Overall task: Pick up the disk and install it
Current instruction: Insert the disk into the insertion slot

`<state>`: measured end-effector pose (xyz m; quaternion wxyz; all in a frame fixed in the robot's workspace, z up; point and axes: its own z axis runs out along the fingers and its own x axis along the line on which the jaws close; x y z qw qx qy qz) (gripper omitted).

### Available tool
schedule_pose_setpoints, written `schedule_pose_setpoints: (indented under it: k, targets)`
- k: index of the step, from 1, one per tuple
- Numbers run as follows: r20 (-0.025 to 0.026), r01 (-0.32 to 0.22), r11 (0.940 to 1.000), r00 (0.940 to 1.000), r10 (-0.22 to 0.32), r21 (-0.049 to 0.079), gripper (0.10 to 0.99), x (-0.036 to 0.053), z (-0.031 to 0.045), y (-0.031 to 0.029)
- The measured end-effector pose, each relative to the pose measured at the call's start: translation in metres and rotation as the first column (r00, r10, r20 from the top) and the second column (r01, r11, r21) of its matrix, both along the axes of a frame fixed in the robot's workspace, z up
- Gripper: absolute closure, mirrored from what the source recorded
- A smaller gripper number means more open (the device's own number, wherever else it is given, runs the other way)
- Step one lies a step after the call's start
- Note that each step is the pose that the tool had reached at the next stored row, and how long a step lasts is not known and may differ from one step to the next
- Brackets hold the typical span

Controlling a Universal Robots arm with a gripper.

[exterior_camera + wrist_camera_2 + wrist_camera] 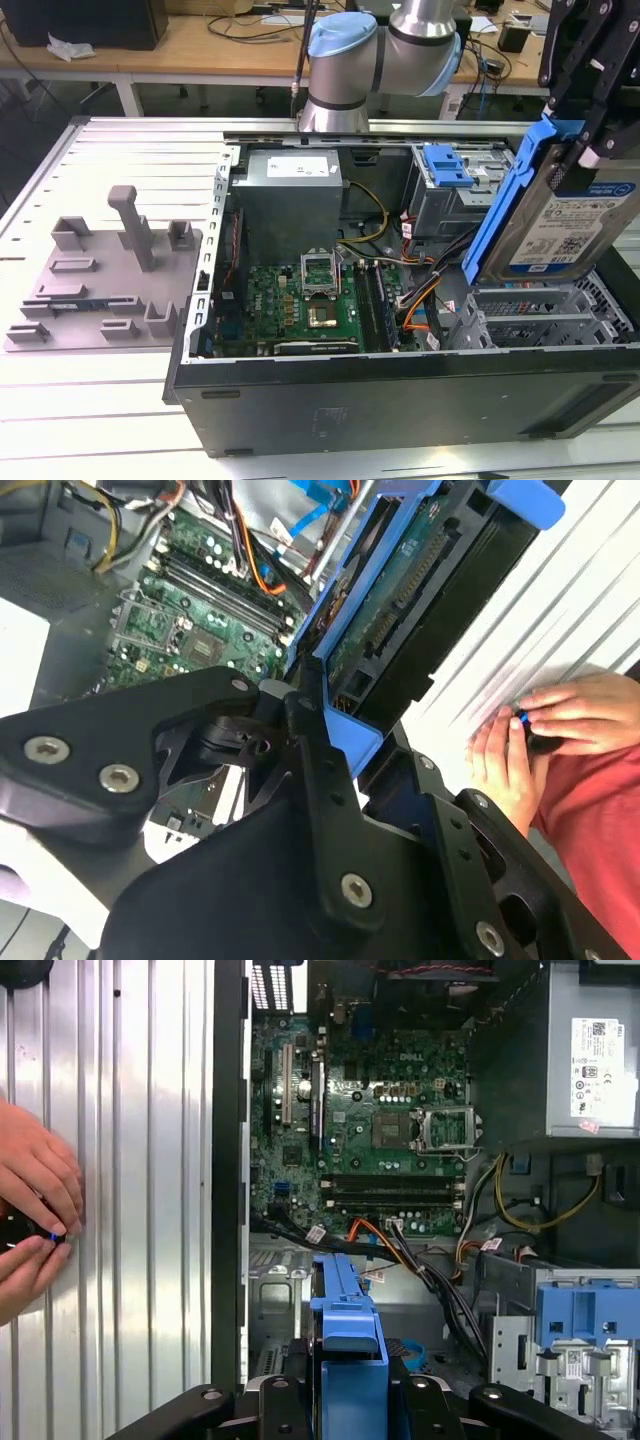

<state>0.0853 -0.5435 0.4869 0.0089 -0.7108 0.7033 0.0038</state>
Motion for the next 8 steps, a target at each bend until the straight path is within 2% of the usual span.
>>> schedule_pose_setpoints:
  k: [4,8]
  targets:
    - [0.0,0.005,1.0,1.0,-0.005,0.0,0.718,0.0012,-0.0012,-0.0049]
    - [0.0,0.013,0.9999,0.9999,-0.013,0.0,0.718,0.0118,-0.0037,-0.0061]
